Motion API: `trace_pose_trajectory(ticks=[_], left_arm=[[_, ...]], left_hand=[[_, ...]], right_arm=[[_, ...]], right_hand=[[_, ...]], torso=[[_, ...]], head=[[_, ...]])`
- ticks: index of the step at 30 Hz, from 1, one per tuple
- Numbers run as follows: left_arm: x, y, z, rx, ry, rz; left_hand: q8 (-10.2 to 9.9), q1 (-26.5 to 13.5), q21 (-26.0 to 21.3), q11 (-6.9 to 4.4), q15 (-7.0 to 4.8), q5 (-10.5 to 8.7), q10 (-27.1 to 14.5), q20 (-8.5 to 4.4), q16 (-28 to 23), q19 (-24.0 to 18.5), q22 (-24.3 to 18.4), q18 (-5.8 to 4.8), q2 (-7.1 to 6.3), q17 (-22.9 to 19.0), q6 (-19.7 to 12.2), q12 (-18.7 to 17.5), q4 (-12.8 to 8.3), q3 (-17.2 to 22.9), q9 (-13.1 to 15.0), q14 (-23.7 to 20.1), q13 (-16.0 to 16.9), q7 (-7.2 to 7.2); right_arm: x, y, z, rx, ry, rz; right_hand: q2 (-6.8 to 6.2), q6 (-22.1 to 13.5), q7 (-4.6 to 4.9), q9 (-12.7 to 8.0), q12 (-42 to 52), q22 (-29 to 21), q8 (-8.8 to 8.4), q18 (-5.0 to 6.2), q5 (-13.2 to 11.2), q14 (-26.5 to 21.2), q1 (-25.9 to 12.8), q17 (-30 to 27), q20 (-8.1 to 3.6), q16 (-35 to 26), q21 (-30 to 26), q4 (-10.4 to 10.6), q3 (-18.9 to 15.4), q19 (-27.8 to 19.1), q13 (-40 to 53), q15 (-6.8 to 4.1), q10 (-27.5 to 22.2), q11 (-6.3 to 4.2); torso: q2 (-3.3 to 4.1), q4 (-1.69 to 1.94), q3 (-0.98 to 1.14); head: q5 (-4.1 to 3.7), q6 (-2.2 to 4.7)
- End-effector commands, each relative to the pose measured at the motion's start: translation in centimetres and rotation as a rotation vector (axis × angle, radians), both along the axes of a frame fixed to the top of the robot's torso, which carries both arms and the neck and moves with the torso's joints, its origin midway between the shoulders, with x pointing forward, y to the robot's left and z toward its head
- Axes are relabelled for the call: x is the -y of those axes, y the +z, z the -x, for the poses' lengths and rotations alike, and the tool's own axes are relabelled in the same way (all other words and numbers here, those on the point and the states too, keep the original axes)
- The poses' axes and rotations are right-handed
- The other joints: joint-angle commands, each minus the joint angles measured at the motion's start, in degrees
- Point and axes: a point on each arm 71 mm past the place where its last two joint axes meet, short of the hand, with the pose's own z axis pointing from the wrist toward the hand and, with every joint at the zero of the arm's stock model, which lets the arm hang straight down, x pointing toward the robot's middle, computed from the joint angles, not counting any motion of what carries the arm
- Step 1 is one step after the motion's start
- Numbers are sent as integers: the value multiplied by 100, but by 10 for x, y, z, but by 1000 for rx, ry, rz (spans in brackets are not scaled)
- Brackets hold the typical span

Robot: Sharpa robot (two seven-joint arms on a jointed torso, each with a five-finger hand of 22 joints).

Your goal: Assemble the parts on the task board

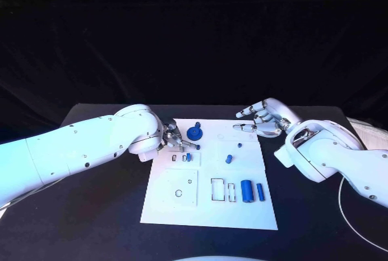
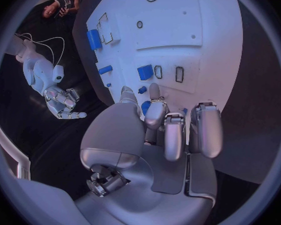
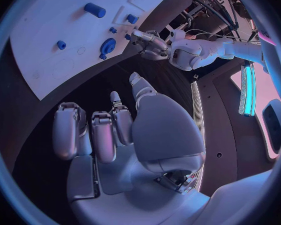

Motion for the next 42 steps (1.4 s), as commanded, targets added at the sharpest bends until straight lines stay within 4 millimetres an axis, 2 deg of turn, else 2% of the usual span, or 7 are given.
trace_pose_trajectory(ticks=[1,9,20,32,42], left_arm=[[3,-1,0,-22,-51,-57],[8,-2,-2,-42,-73,-78],[14,-5,-4,-64,-93,-97],[17,-7,-4,-79,-107,-110],[19,-7,-4,-89,-120,-117]], left_hand=[[58,21,53,8,-40,-13,58,-3,17,69,130,-64,70,1507,-44,61,5,-53,57,604,35,-5],[118,35,81,-4,-49,-12,81,-11,17,87,179,-72,110,1507,-59,87,-2,-81,133,604,68,-18],[186,178,97,-8,-52,-5,88,-15,17,92,207,-76,198,1507,-115,93,-28,-65,246,604,83,-22],[238,351,107,-1,-42,63,95,-3,17,95,230,-79,282,1507,-168,99,-62,2,364,604,102,-16],[267,461,121,1,-38,125,99,4,17,103,259,-83,268,1507,-191,100,-98,40,440,604,111,-15]], right_arm=[[-3,1,1,37,20,64],[-3,1,0,43,20,73],[-3,0,-1,36,17,68],[-3,-1,-1,32,17,65],[-5,-1,-1,39,22,76]], right_hand=[[13,41,9,9,-34,-11,24,114,-10,526,64,1128,-9,12,-17,2,-29,-37,498,17,-35,-9],[10,48,6,10,-57,-40,25,120,-12,527,89,1128,-11,12,-35,-7,-39,-53,481,15,-46,-12],[10,53,5,10,-60,-47,25,121,-7,526,116,1128,-13,12,-41,-17,-43,-56,478,13,-47,-14],[14,56,4,10,-65,-56,25,123,2,527,129,1129,-14,12,-47,-21,-44,-60,474,12,-49,-15],[19,58,4,10,-61,-55,25,123,13,527,134,1128,-15,12,-48,-20,-46,-59,477,11,-46,-15]], torso=[[7,-8,3],[6,9,-5],[6,1,-14],[5,3,-12],[7,7,-8]], head=[[-2,-19],[-25,-53],[-16,-85],[-4,-113],[-1,-133]])
